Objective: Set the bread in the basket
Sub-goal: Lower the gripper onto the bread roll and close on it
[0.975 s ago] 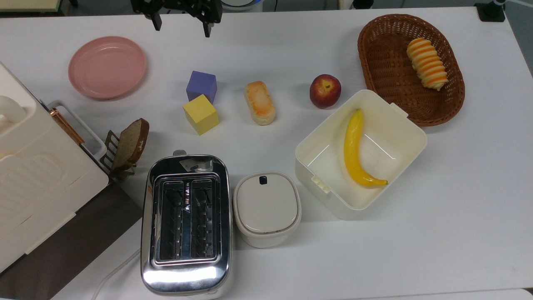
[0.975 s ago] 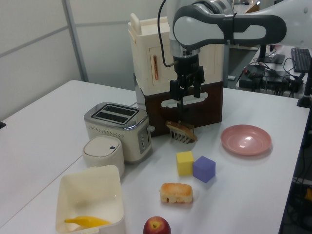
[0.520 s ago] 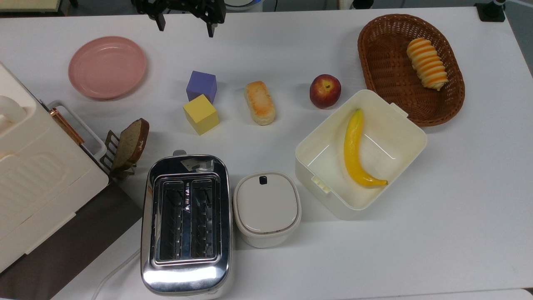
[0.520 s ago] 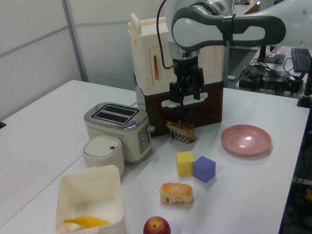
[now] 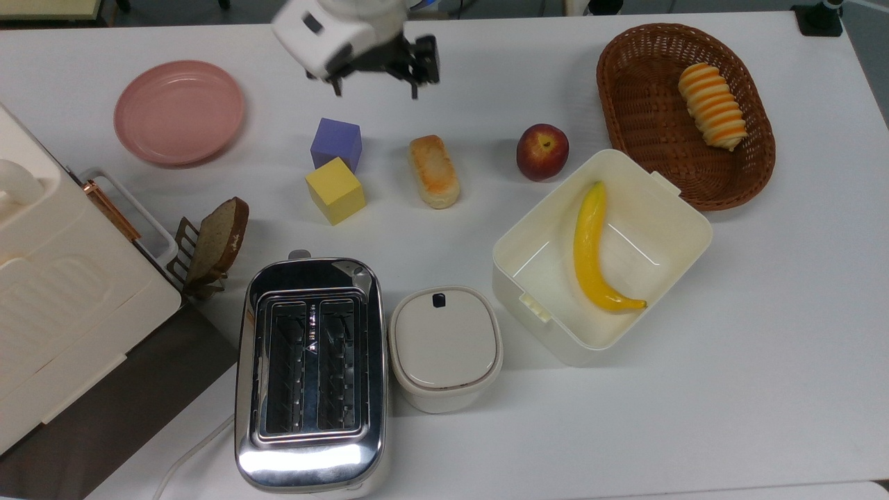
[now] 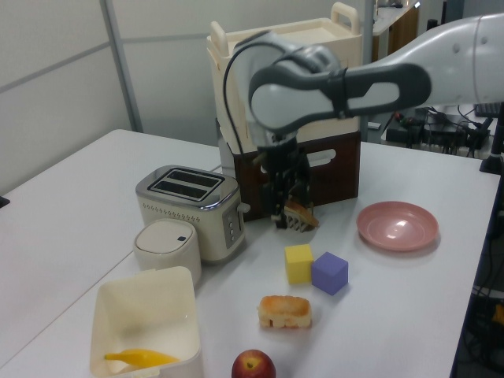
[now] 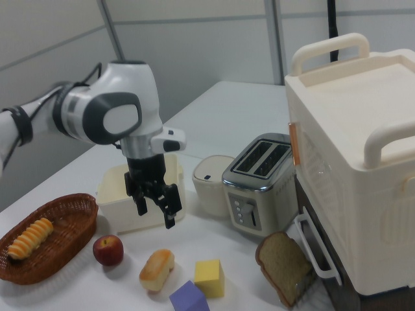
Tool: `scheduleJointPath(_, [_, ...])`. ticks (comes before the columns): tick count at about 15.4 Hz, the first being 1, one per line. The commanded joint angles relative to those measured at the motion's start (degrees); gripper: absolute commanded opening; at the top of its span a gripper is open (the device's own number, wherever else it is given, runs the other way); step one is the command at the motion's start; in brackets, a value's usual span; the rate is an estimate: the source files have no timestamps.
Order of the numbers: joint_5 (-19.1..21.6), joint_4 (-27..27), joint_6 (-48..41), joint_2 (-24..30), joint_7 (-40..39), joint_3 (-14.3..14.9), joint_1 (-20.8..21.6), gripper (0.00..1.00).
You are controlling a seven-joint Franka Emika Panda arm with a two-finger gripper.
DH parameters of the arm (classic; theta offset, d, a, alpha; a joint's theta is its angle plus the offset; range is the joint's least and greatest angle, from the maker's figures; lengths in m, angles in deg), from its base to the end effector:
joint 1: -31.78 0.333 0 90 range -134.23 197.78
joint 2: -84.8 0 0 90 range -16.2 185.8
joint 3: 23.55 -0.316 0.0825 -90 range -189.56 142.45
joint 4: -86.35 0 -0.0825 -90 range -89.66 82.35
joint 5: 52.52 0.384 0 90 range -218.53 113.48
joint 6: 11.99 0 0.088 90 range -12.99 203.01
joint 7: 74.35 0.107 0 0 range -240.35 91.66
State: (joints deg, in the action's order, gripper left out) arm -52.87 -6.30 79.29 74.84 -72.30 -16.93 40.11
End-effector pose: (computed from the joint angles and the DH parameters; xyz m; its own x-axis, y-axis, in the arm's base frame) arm 0.5933 0.0215 0.5051 0.9809 -0.0086 -0.1943 -0.0022 -0.9995 0.0329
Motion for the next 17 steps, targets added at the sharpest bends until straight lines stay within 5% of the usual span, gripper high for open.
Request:
scheduleJointPath(1, [0.08,-4.02,5.21,-1.46,-2.30,0.32,2.39,1.00])
scheduleJointPath(8, [-2.28,-16.76,17.41,-4.62,-5.83,0.40,9.32,1.00])
scheduleJointPath(14, [-3.43,-16.87,19.90,-7.62,-5.21,0.40,9.86,1.00])
scheduleJointPath(17, [-3.52,-16.86,19.81,-8.06,-5.04,0.40,9.95,0.81])
